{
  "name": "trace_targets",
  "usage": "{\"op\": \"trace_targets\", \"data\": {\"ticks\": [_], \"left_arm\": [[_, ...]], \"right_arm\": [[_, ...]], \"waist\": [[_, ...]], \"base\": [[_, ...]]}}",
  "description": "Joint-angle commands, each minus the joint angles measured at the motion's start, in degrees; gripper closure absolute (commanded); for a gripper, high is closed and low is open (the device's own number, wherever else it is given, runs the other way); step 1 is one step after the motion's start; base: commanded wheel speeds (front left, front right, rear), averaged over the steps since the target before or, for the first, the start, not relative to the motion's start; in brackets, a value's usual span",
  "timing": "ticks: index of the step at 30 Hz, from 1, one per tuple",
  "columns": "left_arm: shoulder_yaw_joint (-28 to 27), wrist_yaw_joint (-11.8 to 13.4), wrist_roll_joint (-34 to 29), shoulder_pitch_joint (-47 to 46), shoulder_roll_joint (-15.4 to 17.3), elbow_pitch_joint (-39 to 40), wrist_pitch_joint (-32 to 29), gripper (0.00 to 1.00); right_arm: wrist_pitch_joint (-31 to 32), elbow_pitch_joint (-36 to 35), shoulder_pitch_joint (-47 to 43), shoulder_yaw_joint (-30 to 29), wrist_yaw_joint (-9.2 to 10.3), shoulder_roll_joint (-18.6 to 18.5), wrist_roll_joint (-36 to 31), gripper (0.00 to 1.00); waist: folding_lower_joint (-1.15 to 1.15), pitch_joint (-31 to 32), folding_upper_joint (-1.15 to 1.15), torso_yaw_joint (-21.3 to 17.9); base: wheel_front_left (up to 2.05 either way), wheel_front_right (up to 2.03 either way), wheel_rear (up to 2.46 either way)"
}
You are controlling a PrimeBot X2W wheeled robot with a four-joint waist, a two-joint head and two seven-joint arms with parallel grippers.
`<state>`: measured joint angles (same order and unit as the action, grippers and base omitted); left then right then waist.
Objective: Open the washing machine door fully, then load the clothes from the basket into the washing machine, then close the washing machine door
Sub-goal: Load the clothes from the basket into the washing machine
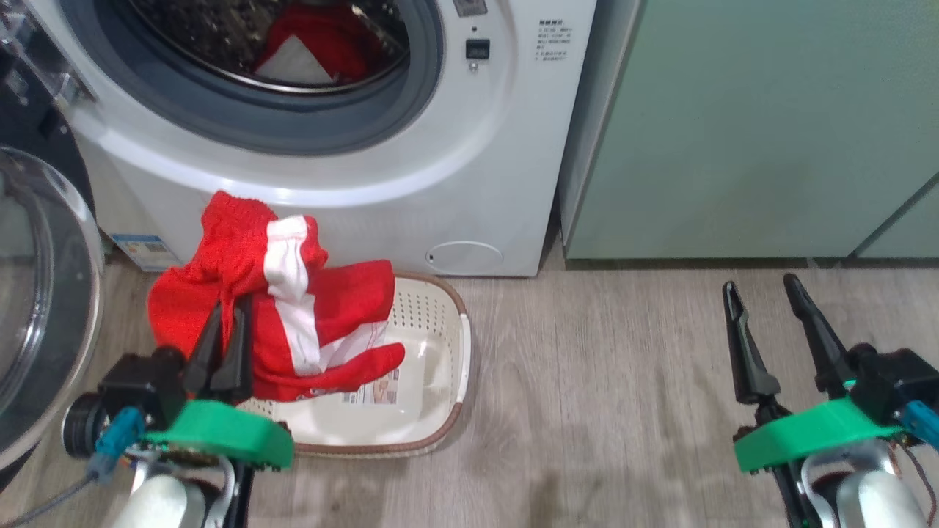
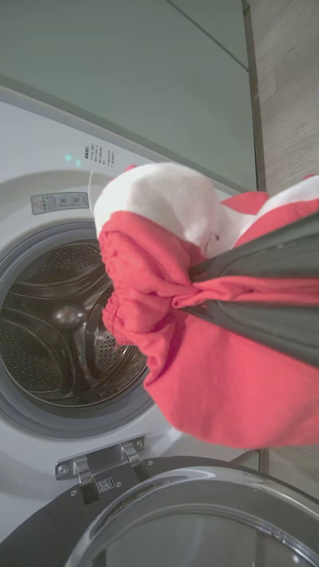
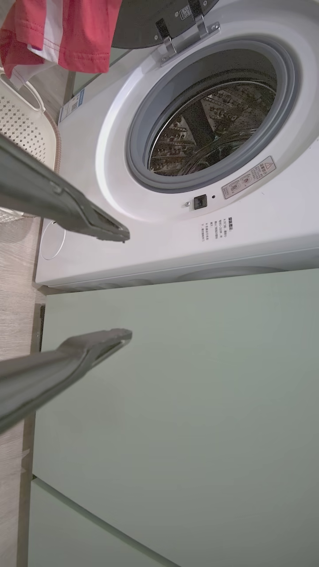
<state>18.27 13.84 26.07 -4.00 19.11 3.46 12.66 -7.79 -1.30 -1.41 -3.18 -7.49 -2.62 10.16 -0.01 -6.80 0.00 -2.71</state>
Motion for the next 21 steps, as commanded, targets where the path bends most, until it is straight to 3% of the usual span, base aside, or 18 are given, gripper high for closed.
{"op": "trace_targets", "data": {"ticks": [1, 21], "left_arm": [[-2.4, 0.6, -0.8, -1.0, 1.4, 2.9, 0.2, 1.00], [-1.8, 2.4, -1.1, 2.4, 2.1, 4.9, -0.6, 1.00]], "right_arm": [[0.4, -2.5, 0.2, 1.1, 0.00, -0.3, 0.3, 0.00], [2.2, -4.5, -2.8, 0.6, 0.00, -0.3, 0.5, 0.00]], "waist": [[0.01, 1.4, 0.00, 0.1], [0.01, 3.7, 0.00, 0.1]], "base": [[0.00, 0.00, 0.00], [0.00, 0.00, 0.00]]}}
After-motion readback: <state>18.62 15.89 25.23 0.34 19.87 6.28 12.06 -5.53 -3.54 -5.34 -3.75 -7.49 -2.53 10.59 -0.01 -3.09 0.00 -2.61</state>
